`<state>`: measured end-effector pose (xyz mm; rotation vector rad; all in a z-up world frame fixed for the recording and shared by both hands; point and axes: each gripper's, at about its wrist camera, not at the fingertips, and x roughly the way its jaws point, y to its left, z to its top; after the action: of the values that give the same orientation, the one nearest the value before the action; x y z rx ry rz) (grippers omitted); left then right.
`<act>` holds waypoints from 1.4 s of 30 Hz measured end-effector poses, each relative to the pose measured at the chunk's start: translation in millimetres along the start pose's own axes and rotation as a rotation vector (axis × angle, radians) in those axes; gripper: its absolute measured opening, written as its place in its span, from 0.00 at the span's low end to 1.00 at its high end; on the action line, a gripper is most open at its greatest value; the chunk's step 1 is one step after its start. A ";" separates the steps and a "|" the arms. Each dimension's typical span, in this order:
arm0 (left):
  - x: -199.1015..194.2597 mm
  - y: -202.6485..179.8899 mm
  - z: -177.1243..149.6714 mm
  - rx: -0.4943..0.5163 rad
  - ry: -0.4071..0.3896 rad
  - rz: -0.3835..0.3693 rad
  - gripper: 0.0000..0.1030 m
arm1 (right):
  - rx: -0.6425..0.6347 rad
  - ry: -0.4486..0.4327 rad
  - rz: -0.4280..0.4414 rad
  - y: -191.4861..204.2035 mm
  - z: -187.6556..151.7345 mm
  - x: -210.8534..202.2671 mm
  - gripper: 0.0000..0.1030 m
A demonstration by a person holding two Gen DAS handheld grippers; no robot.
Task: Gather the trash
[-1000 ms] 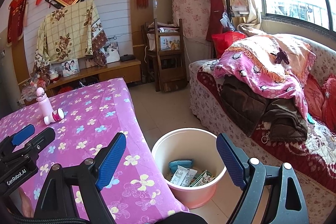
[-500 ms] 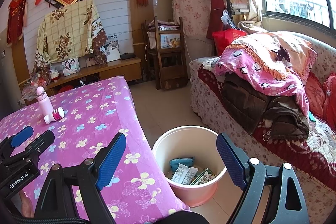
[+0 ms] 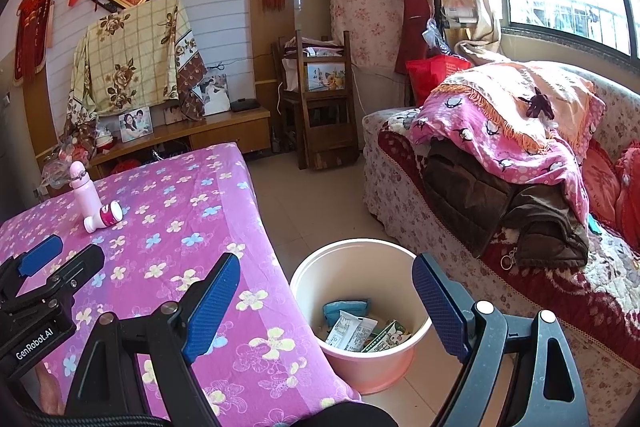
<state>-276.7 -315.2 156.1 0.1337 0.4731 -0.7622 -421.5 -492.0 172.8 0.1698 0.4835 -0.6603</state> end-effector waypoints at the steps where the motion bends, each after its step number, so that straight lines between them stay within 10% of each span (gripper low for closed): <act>1: 0.4 -0.4 -0.2 0.001 0.002 -0.001 0.79 | 0.000 0.000 -0.001 0.3 0.2 -0.4 0.84; 42: 12.6 -10.0 -6.8 0.015 0.044 -0.018 0.79 | 0.008 0.037 -0.004 -7.5 -9.9 14.1 0.84</act>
<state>-278.2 -328.4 144.9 0.1605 0.5112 -0.7818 -420.3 -502.6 157.3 0.1884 0.5171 -0.6642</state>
